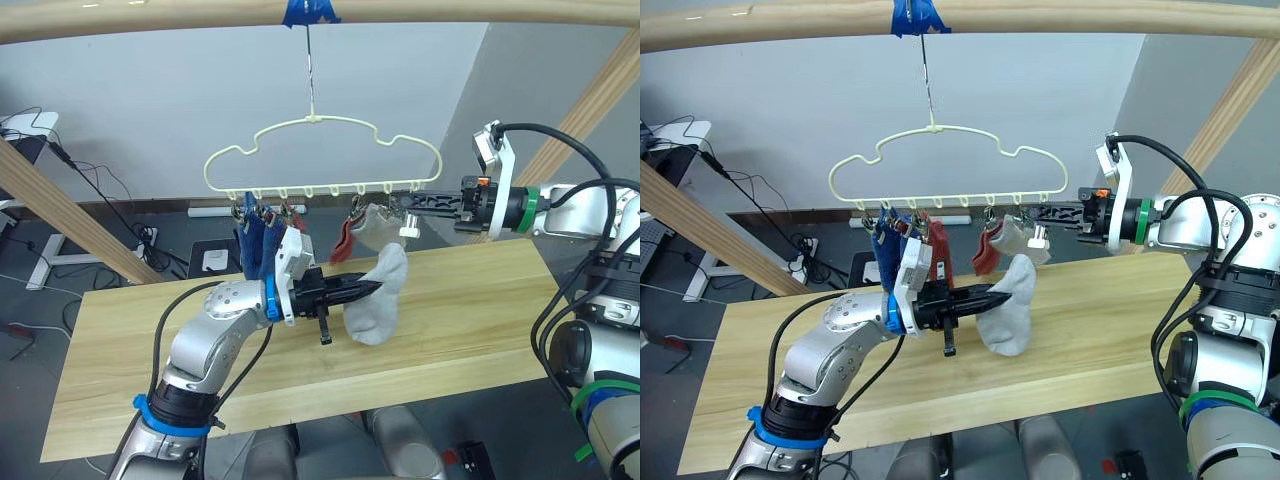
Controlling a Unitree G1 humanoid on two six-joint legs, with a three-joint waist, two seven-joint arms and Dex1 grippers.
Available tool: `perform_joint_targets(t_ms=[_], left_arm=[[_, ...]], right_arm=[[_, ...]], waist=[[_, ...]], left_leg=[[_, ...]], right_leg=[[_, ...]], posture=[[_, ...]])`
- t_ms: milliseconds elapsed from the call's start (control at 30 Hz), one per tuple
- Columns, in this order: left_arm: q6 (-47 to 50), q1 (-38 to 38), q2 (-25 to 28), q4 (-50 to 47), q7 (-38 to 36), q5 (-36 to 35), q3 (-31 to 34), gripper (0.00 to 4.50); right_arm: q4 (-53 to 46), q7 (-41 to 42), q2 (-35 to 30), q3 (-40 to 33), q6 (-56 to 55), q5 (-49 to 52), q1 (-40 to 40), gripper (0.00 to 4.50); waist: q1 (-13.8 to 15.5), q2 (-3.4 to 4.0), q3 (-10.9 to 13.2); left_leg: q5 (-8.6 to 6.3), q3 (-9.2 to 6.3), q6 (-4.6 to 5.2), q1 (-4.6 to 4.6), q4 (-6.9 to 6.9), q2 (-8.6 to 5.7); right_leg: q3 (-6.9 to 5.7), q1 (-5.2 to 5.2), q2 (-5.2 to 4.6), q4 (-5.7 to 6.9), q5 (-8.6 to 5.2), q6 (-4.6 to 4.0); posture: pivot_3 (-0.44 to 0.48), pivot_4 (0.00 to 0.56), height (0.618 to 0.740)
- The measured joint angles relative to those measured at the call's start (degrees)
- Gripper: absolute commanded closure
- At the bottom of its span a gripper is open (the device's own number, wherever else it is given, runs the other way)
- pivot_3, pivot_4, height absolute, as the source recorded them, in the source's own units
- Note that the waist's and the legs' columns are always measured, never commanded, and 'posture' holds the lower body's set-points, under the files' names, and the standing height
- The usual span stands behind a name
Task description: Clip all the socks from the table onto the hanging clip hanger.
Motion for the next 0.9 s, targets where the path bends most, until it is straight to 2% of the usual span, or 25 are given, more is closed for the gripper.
perform_joint_targets(t_ms=[300,767,900], left_arm=[[-1.57,-2.26,-0.44,2.61,0.34,1.78,-0.05,4.48],[-2.58,-1.01,0.11,3.4,-1.01,2.8,-1.41,4.48],[-2.98,-4.39,-0.88,6.11,-0.82,3.02,-1.2,4.48]], right_arm=[[-0.04,-6.35,-0.9,2.36,-2.3,8.53,1.69,4.5],[-0.9,-13.33,-7.34,11.4,-12.06,23.01,4.11,4.5],[-2.67,-14.16,-8.72,13.75,-14.27,25.62,5.2,4.5]], waist=[[0.03,0.0,0.0],[0.06,0.0,0.0],[0.08,0.0,0.0]], left_leg=[[-0.05,0.01,0.08,-0.05,-0.02,0.01],[-0.13,0.03,0.22,-0.11,0.02,0.02],[-0.12,0.02,0.22,-0.12,0.06,0.02]], right_leg=[[0.0,0.01,0.0,-0.15,0.02,0.03],[0.02,0.01,0.0,-0.24,0.03,0.04],[0.0,0.01,0.0,-0.23,0.04,0.05]], posture=[[-0.215,0.24,0.74],[-0.215,0.233,0.74],[-0.212,0.236,0.74]])
